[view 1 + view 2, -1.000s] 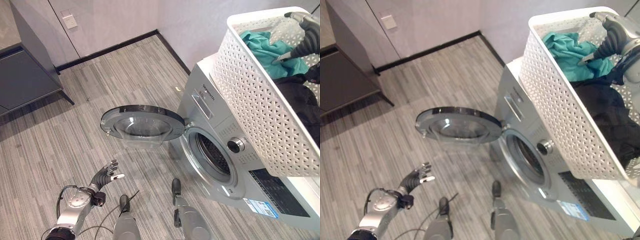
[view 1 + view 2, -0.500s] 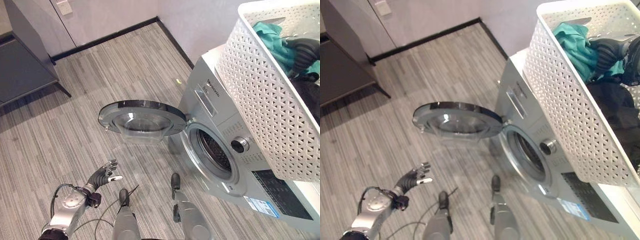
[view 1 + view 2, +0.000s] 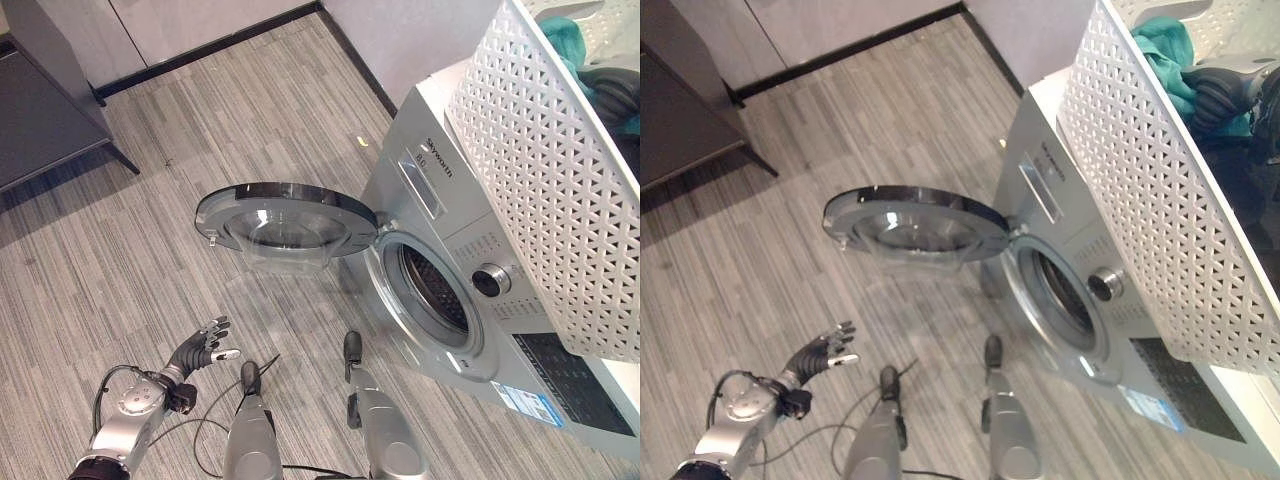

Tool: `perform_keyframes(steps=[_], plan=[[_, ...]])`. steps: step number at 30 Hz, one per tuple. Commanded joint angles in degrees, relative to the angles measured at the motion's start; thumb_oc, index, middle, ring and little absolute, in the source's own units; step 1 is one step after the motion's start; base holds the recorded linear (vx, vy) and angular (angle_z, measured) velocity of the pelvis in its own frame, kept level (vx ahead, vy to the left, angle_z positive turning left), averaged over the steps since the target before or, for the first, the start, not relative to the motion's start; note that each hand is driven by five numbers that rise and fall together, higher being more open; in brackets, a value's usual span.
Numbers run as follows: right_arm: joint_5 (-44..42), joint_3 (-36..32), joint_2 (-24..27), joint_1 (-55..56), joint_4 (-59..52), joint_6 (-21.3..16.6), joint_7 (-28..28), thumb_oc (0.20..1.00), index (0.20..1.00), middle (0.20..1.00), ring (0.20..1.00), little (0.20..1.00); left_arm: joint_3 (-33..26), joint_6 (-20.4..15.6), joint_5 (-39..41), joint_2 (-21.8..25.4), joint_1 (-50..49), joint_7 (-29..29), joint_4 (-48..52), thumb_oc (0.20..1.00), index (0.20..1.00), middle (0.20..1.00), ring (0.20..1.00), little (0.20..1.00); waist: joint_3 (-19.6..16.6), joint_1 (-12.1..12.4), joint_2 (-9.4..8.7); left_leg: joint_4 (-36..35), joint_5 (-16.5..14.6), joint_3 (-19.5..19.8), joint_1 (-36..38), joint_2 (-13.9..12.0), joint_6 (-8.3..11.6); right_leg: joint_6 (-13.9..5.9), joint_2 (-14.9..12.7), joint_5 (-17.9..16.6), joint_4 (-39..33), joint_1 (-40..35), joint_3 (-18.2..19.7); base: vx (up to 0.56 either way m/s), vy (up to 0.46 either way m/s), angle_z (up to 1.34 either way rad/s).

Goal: Grab the laundry basket,head to the washer,open it,put in the laundry and shut it.

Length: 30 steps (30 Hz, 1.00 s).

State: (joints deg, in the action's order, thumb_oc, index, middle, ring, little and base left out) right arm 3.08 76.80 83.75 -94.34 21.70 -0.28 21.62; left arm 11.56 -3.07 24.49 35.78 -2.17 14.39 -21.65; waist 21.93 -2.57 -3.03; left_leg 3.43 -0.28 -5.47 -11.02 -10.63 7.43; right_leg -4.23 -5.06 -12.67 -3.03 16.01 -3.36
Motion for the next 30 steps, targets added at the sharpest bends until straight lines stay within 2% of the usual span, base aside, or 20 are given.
perform_keyframes(steps=[1, 7, 11, 20, 27, 29, 30], plan=[[0.25, 2.84, 2.10, -2.70, -0.28, -0.12, -0.12, 0.200, 0.200, 0.200, 0.200, 0.200, -1.14, -1.59, -0.84, 3.40, -1.57, 1.12, 3.80, 1.000, 1.000, 1.000, 1.000, 1.000, 0.18, -0.12, -1.49, 9.07, -5.32, 1.23, -3.91, -1.93, -1.33, -2.52, -3.85, 8.66, 10.52, 2.88, 3.47, 0.00, 0.000, 0.00], [-1.02, 0.82, 2.06, -4.44, 0.53, -0.09, -2.23, 0.200, 0.200, 0.200, 0.200, 0.200, -1.28, -1.51, -0.65, 2.96, -1.42, 1.11, 3.23, 1.000, 1.000, 1.000, 1.000, 1.000, -0.34, -0.33, -1.54, 9.23, -5.54, 1.19, -4.03, -1.96, -1.47, -2.55, -3.79, 8.70, 10.58, 2.91, 3.54, 0.00, 0.000, 0.00], [-3.22, -3.07, 1.60, -5.55, 3.65, -0.17, -5.58, 0.200, 0.200, 0.200, 0.200, 0.200, -1.35, -1.48, -0.17, 2.76, -1.36, 1.00, 2.81, 1.000, 1.000, 1.000, 1.000, 1.000, -1.16, -0.57, -1.66, 9.14, -5.75, 1.32, -3.96, -2.03, -1.58, -2.53, -3.70, 8.80, 10.56, 2.92, 3.66, 0.00, 0.000, 0.00], [-10.74, -13.90, -1.90, -14.51, 12.16, -0.74, -17.56, 0.200, 0.200, 0.200, 0.200, 0.200, -1.17, -1.45, 1.70, 2.47, 0.20, 0.06, 0.38, 1.000, 1.000, 1.000, 1.000, 1.000, -4.36, -1.64, -2.46, 8.29, -6.12, 1.51, -2.98, -2.01, -1.86, -2.55, -3.33, 9.06, 10.05, 1.95, 3.88, 0.02, 0.005, -0.01], [-12.53, -13.68, -2.83, -20.78, 14.15, -1.89, -23.06, 0.200, 0.200, 0.200, 0.200, 0.200, -1.41, -2.17, 1.80, 2.48, 0.58, -0.47, -0.83, 1.000, 1.000, 1.000, 1.000, 1.000, -6.16, -1.90, -3.10, 7.85, -6.77, 1.17, -1.24, -2.03, -1.87, -2.68, -3.11, 8.97, 9.59, 0.30, 3.71, 0.04, 0.009, -0.02], [-11.70, -16.72, -3.58, -21.14, 13.41, -1.97, -27.09, 0.200, 0.200, 0.200, 0.200, 0.200, -1.31, -2.65, 1.90, 1.81, 1.00, -1.51, -1.75, 1.000, 1.000, 1.000, 1.000, 1.000, -7.27, -1.87, -3.13, 7.40, -7.12, 0.96, -0.02, -1.82, -1.92, -2.79, -3.04, 8.59, 9.16, -0.87, 3.46, 0.06, 0.012, -0.06], [-11.62, -17.05, -3.57, -20.80, 13.30, -1.92, -27.17, 0.200, 0.200, 0.200, 0.200, 0.200, -1.32, -2.68, 1.89, 1.84, 0.98, -1.53, -1.80, 1.000, 1.000, 1.000, 1.000, 1.000, -7.25, -1.88, -3.19, 7.33, -7.11, 0.95, 0.07, -1.82, -1.93, -2.79, -3.04, 8.57, 9.09, -0.96, 3.45, 0.05, 0.010, -0.06]])
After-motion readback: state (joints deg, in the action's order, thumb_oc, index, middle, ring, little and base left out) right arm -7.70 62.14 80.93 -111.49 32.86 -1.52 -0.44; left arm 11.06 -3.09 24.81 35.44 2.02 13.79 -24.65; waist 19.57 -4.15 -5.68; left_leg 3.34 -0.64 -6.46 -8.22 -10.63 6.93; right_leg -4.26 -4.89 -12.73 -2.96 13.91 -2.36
